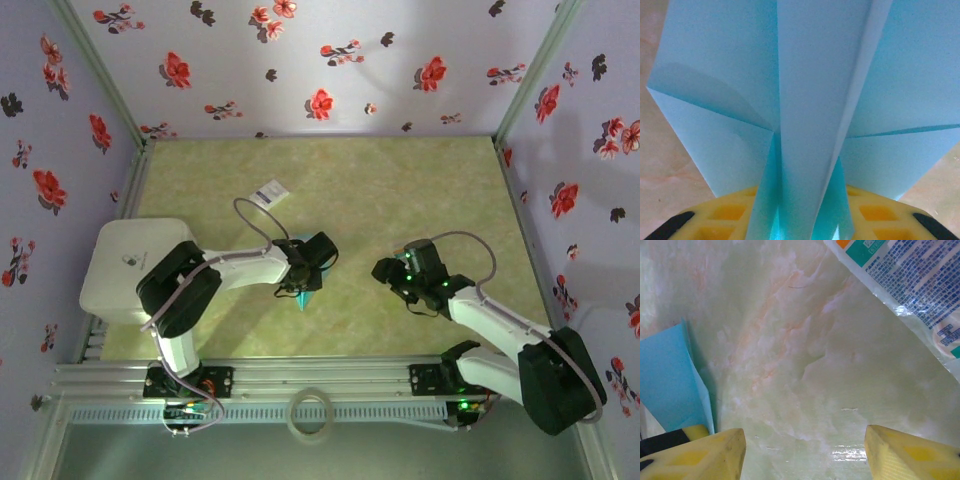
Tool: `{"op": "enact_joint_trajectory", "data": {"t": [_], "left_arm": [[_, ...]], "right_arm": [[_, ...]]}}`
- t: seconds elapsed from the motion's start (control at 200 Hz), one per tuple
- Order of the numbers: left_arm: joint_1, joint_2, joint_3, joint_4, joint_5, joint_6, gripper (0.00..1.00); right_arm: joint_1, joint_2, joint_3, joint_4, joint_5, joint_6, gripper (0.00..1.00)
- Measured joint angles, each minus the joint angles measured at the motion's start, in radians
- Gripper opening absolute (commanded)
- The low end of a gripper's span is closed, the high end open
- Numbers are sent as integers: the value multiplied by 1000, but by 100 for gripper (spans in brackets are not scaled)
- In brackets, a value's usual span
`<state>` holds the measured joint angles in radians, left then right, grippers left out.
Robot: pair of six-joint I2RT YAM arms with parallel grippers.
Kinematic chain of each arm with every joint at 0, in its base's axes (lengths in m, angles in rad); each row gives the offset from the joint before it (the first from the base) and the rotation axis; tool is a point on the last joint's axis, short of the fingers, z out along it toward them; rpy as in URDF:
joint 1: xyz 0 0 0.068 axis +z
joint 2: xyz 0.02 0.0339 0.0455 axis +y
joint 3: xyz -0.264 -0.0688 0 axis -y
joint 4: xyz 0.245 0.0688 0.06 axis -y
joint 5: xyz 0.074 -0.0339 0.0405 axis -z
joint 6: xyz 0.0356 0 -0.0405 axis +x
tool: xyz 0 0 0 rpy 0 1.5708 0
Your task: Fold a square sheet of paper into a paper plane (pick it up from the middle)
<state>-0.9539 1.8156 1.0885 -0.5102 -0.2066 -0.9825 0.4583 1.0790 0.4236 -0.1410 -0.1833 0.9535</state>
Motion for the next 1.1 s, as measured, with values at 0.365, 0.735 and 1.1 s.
{"op": "enact_joint_trajectory", "data": {"t": [0.365,0.735,1.1], "left_arm": [[-20,20,56,-75,-22,-49,42],[-23,-19,71,-111,-29,-80,52],[-20,-290,-13,-93,-101,-62,62]], "right_arm": [[-45,-50,0,-36,-5,-11,65],[-86,-104,7,-120,-6,-61,66],[-110,-105,141,-243,64,-160,68]]}}
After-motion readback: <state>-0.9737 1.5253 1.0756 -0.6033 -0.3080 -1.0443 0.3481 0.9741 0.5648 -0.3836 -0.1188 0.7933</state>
